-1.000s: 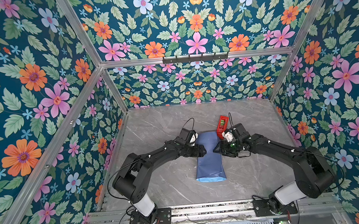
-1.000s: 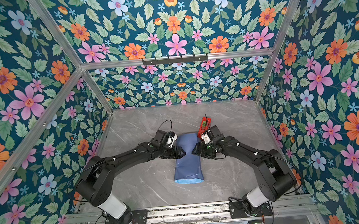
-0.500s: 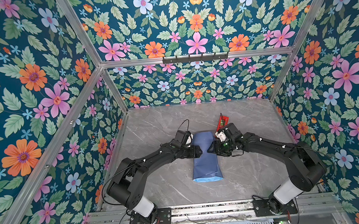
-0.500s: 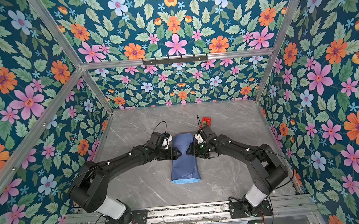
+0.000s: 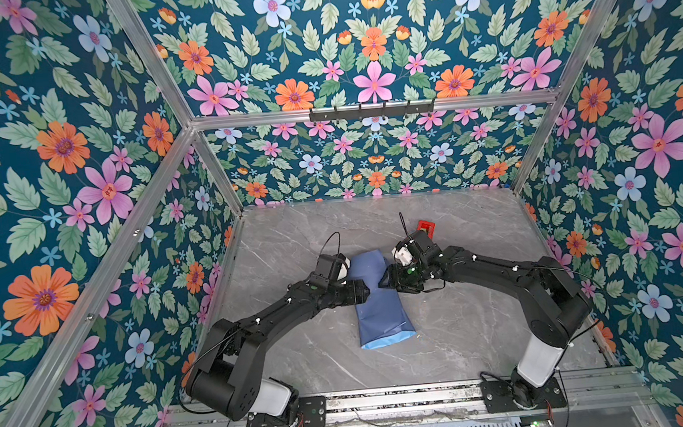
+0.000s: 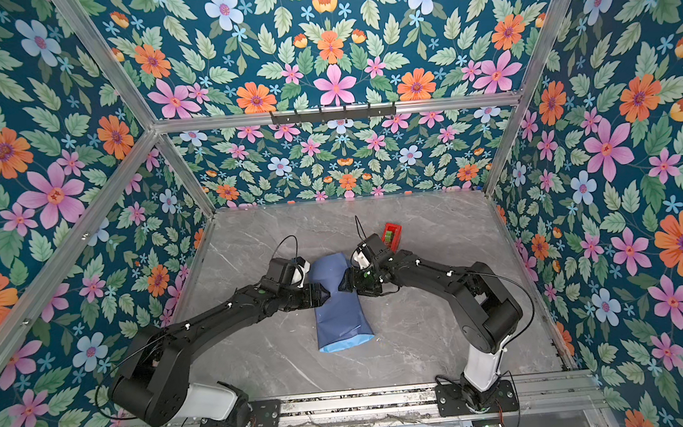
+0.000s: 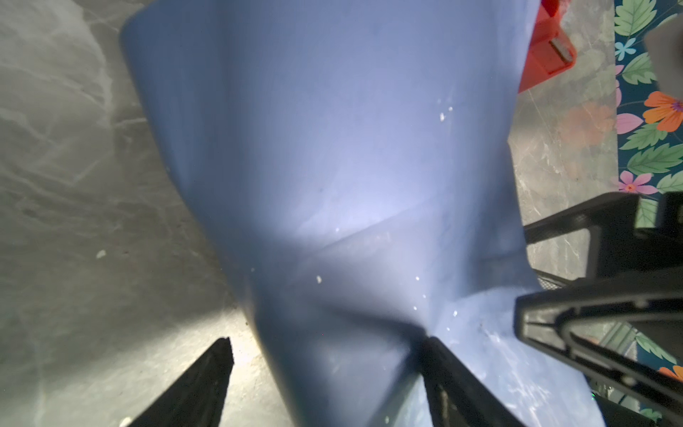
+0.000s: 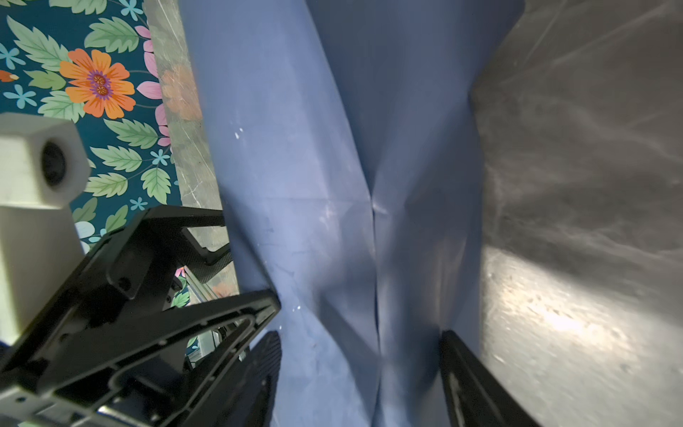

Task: Wrap the gift box in paper
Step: 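Move the right gripper toward the red tape dispenser while the left holds the seam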

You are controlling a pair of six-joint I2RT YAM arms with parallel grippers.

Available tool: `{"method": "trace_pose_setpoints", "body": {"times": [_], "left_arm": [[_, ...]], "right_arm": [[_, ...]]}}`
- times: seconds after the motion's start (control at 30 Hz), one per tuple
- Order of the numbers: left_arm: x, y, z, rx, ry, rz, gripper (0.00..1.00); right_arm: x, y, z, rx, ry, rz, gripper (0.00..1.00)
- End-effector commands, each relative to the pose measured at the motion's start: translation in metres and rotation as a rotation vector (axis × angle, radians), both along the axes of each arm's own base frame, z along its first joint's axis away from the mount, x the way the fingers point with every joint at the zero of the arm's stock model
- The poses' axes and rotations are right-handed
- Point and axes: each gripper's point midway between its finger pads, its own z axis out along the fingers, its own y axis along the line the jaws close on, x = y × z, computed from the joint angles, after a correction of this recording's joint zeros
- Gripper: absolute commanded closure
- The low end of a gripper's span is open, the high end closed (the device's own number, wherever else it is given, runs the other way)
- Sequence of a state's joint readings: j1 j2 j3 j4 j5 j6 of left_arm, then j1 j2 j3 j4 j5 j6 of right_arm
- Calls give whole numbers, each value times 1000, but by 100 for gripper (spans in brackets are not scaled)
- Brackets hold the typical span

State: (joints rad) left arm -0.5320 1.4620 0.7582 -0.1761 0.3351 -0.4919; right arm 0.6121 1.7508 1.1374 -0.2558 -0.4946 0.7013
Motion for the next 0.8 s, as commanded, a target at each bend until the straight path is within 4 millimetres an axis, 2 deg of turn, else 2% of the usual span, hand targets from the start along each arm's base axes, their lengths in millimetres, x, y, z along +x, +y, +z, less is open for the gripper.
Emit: {"method": "trace_pose_setpoints", "body": {"times": [0.0, 0.17, 0.2, 0.37, 0.47, 0.6, 0.77], "left_arm": [[-27, 34, -32, 187, 123, 16, 19], [-25, 33, -32, 192, 127, 10, 19], [-25, 33, -32, 193, 129, 11, 19], [-24, 34, -33, 199, 130, 19, 19], [-25, 35, -35, 203, 138, 20, 19], [-25, 35, -37, 206, 140, 22, 19], [-26, 36, -38, 206, 144, 21, 19]], "right_arm": [[7, -2, 18, 36, -48, 19, 30], [24, -39, 30, 47, -60, -48, 29], [28, -48, 43, 60, -82, -63, 29], [68, -104, 58, 68, -104, -214, 30], [92, -127, 64, 67, -121, -284, 32], [119, -140, 50, 51, -83, -339, 36], [138, -141, 31, 39, -42, -364, 39]]}}
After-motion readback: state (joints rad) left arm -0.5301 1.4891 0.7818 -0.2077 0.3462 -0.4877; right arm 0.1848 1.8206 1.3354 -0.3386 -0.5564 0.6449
